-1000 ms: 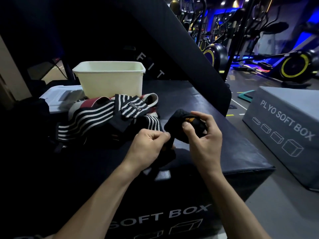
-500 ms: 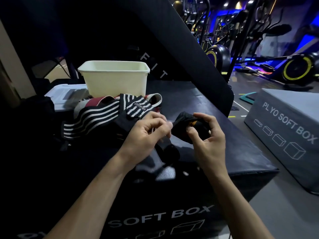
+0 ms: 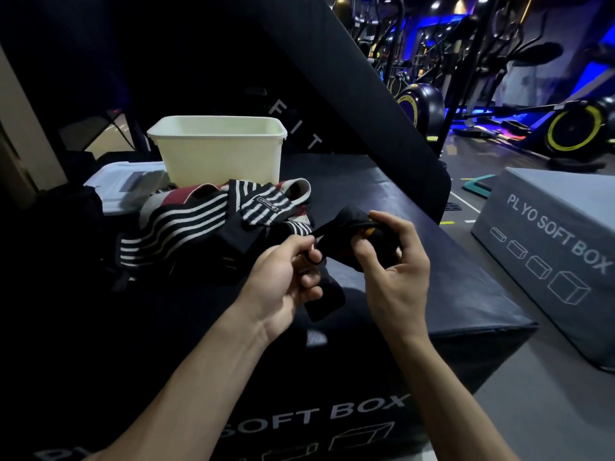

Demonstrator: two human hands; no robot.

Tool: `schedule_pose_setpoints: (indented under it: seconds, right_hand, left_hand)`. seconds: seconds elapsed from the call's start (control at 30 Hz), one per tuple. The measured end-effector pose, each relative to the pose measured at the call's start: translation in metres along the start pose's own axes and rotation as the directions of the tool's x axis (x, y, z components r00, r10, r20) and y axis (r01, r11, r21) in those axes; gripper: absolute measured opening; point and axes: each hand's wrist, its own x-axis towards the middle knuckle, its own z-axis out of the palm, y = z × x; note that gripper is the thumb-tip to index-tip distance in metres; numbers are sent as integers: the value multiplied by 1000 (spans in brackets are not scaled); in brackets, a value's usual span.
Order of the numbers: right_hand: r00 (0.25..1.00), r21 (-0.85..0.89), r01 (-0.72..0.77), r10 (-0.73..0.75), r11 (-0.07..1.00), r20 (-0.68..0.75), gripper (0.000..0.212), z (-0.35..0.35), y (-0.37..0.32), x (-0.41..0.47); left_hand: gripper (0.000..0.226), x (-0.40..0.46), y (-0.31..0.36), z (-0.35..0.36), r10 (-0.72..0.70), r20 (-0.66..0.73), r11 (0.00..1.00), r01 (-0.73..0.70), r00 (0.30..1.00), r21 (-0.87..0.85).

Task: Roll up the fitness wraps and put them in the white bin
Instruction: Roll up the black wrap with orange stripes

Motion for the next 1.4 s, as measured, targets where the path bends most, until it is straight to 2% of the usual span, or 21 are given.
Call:
schedule_pose_setpoints:
  seconds: [0.07, 0.17, 0.27, 0.37, 0.47, 0.6, 0.73, 0.8, 0.9, 0.97, 1.03, 1.07, 1.13, 1.17, 1.23, 1.33, 1.4]
  right_hand:
    - [999, 87, -52, 53, 995, -12, 27, 2, -1, -1]
    - [967, 289, -235, 252, 928, -23, 24, 5, 1, 0]
    - [892, 515, -414, 446, 750, 67, 20, 6, 0, 0]
    - [851, 616, -495, 487, 613, 200, 22, 4, -2, 0]
    - [833, 609, -544, 458, 577, 311, 28, 3, 1, 0]
    - [792, 574, -610, 414, 546, 448, 33, -1, 5, 5]
    - [760, 543, -645, 373, 538, 533, 50, -5, 4, 8]
    - [757, 551, -645, 343, 530, 556, 56, -4, 5, 9]
    - [769, 562, -624, 298, 543, 565, 53, -4, 5, 11]
    - [774, 560, -613, 283, 557, 566, 51, -5, 5, 12]
    - [776, 543, -609, 295, 578, 557, 47, -6, 5, 13]
    - [776, 529, -611, 311, 589, 549, 45, -7, 5, 13]
    - [772, 508, -616, 332, 602, 542, 41, -7, 6, 12]
    - [772, 510, -616, 331, 600, 543, 42, -6, 6, 10]
    - [767, 531, -623, 318, 574, 557, 50, -4, 7, 7]
    - [738, 537, -660, 320, 526, 594, 55, -5, 4, 9]
    - [698, 504, -702, 342, 503, 629, 56, -9, 1, 11]
  left_hand:
    - [26, 3, -5, 3, -17, -35, 1000, 17, 999, 8]
    - [32, 5, -11, 5, -6, -10, 999, 6, 1000, 37]
    - [30, 7, -14, 5, -1, 23, 1000, 0, 1000, 22]
    - [31, 7, -15, 7, 3, 46, 1000, -3, 999, 5]
    - [34, 7, -14, 9, 13, 28, 998, -14, 1000, 58]
    - [36, 9, -12, 7, 68, 22, 975, -71, 997, 211]
    - [22, 15, -8, 0, 131, 24, 933, -131, 991, 334]
    - [18, 18, -7, -1, 171, 2, 945, -165, 985, 284]
    - [16, 21, -8, 3, 202, -45, 972, -195, 978, 134]
    - [18, 25, -9, 3, 244, -72, 966, -236, 967, 103]
    - [17, 32, -12, -2, 398, -88, 893, -364, 913, 264]
    - [15, 36, -12, -6, 508, -63, 795, -439, 859, 418]
    - [11, 43, -10, -14, 625, 68, 591, -529, 778, 609]
    - [10, 46, -8, -18, 623, 131, 556, -554, 771, 620]
    - [15, 47, -9, -21, 573, 169, 605, -553, 802, 573]
    - [10, 39, -10, -16, 457, 182, 766, -489, 871, 416]
    - [6, 35, -7, -16, 420, 212, 795, -471, 882, 382]
